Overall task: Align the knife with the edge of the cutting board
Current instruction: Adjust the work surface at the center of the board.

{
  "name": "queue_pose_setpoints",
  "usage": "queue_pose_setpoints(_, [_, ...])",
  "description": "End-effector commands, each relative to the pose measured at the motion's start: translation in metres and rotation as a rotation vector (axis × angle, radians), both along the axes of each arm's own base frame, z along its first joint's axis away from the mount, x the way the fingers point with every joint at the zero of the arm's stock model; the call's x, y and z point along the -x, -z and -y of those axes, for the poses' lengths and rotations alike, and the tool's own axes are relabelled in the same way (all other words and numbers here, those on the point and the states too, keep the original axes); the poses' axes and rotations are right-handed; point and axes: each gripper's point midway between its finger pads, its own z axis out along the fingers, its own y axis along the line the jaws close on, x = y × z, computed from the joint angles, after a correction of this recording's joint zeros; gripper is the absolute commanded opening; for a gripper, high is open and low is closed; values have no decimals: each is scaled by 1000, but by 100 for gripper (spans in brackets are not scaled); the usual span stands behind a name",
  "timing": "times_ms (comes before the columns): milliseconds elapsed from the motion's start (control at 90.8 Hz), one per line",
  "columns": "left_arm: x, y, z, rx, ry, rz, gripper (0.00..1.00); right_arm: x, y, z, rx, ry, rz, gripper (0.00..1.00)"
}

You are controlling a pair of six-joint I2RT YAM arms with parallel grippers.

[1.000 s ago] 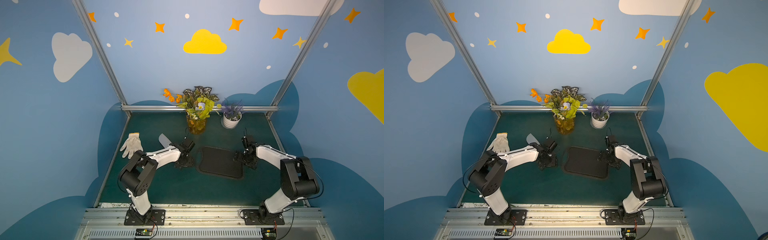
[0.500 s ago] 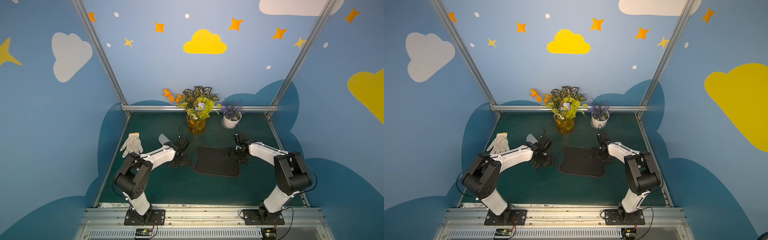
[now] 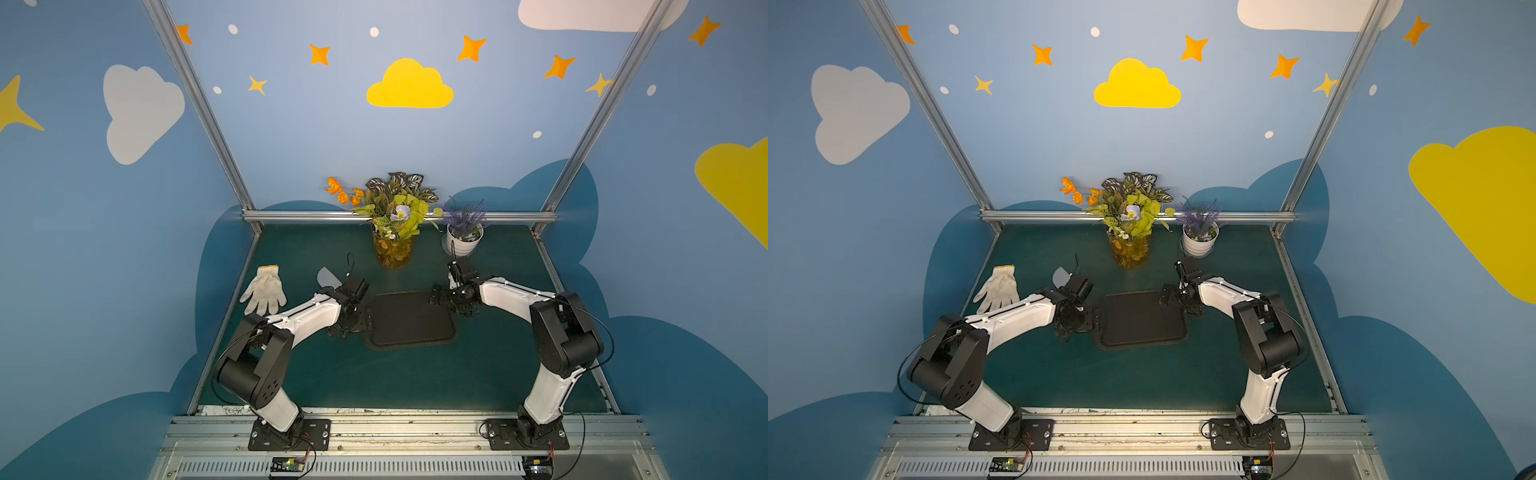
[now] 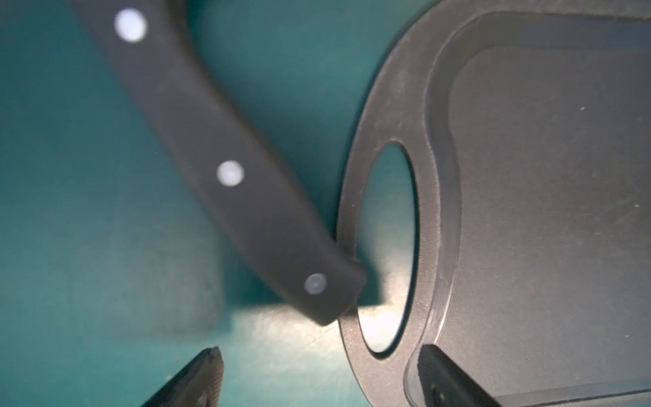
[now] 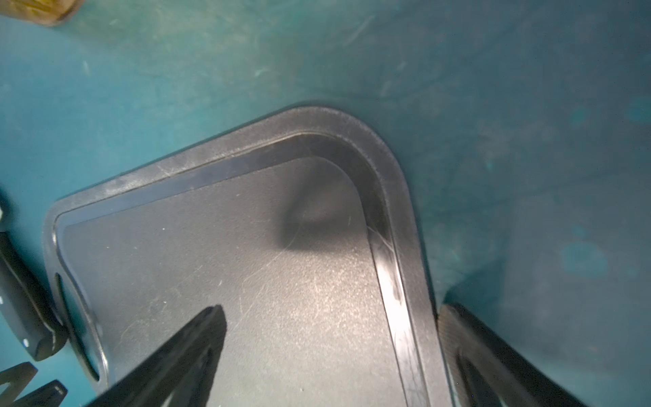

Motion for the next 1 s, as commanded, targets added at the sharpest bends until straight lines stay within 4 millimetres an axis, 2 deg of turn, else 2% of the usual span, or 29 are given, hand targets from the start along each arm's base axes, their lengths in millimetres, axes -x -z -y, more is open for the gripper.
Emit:
queue_pose_setpoints(0, [-2, -12, 1, 26, 6, 31, 91, 21, 19, -38, -98, -71, -75, 98])
queue_pose_setpoints(176, [-2, -23, 3, 46, 9, 48, 92, 33, 25, -35, -70, -67, -85, 98])
queue_pose_setpoints(650, [0, -38, -11, 46, -34, 72, 98, 71, 29, -18, -5, -60, -97, 95])
queue_pose_setpoints(782, [4, -36, -10, 79, -35, 61, 100, 83, 30, -10, 5, -67, -107, 93])
queue_pose_setpoints(991, [17, -22, -15, 75, -57, 20, 100, 95, 28, -4, 15, -79, -108, 92])
